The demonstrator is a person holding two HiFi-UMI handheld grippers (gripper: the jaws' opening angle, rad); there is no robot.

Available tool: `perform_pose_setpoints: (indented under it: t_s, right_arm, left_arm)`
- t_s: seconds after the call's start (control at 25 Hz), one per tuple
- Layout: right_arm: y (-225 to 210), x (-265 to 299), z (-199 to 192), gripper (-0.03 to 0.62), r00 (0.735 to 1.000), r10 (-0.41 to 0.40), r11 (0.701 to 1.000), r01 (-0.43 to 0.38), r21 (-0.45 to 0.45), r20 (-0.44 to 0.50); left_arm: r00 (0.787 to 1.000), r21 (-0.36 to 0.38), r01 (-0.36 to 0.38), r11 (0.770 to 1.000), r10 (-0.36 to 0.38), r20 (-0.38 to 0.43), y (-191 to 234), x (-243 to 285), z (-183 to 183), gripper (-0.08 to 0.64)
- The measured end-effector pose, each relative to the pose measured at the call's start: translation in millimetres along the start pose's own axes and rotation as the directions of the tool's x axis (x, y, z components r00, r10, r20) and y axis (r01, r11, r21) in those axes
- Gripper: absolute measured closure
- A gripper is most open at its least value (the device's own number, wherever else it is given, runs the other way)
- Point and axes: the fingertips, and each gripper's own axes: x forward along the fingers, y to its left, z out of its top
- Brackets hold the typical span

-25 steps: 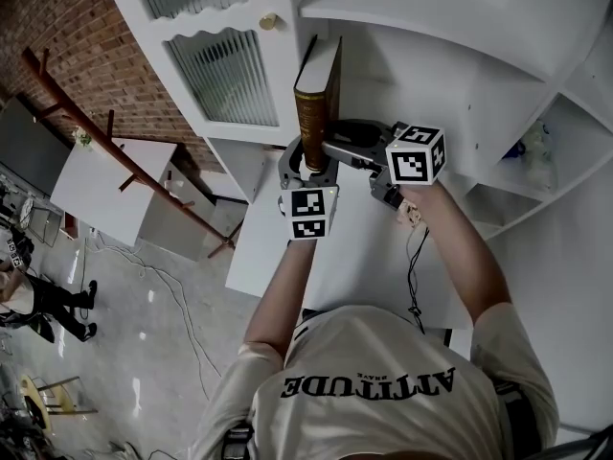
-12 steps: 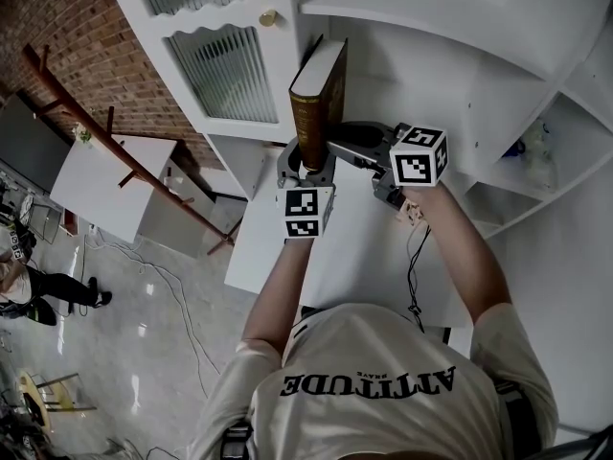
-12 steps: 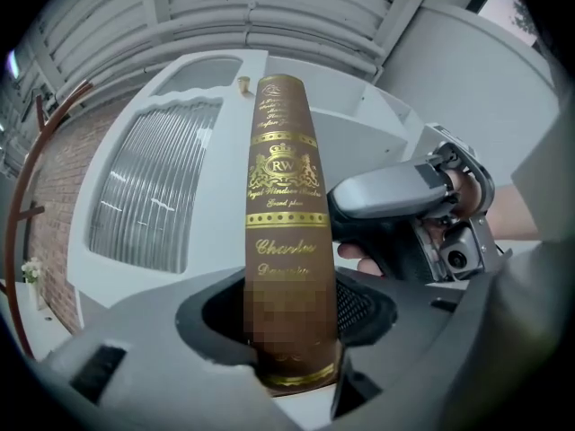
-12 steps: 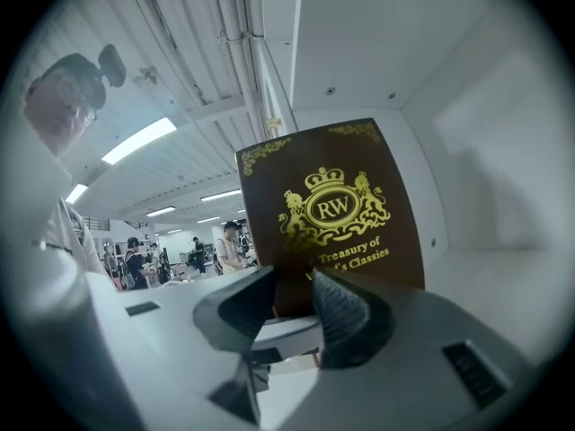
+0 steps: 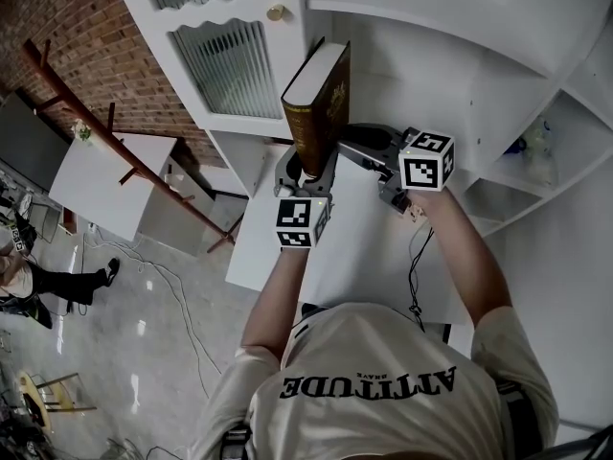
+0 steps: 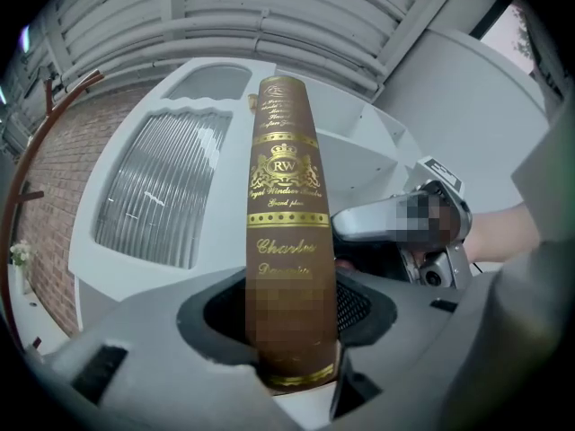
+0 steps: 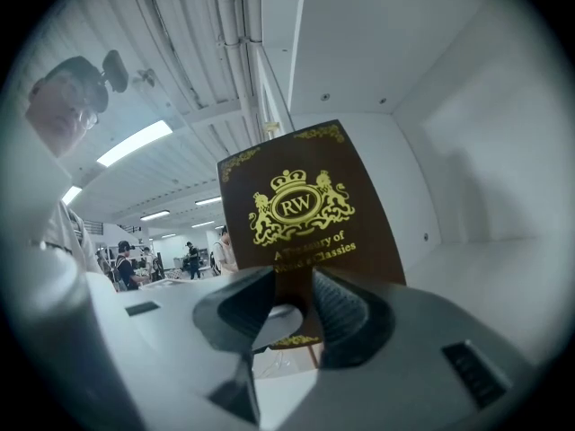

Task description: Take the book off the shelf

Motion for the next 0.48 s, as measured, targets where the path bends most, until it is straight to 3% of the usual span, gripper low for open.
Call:
perform_pose_setpoints:
  t_s: [0.24, 0.48]
  right_arm:
    - [10.9, 7.2, -3.8, 0.453, 1.0, 0.006, 1.0, -0.006, -0.008, 0.012]
    - [21.7, 6.3, -12.7, 0.48, 0.997, -0.057, 0.997, 0.059, -0.045, 0.045]
  left_arm:
    - [0.998, -0.005, 0.056, 0.998, -0.056, 0.032, -0.3, -20.5, 8.9, 0.339]
    - [0.994, -0.01, 0.097, 0.995, -0.096, 0.057, 0.1, -48.3, 5.3, 0.339]
